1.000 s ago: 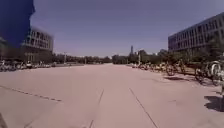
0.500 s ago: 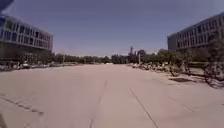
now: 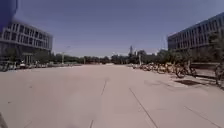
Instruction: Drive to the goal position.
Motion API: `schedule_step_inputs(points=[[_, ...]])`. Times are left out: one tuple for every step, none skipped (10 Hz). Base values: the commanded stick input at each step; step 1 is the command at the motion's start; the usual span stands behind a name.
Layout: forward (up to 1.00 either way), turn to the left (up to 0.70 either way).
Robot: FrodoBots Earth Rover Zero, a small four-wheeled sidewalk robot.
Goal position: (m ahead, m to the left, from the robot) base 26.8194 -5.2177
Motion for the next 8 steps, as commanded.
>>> schedule_step_inputs(points=[[1.00, 0.00], [1.00, 0.00], [1.00, 0.00], [1.00, -0.21], [1.00, -0.40], [1.00, -0.14], [1.00, 0.00], [1.00, 0.00]])
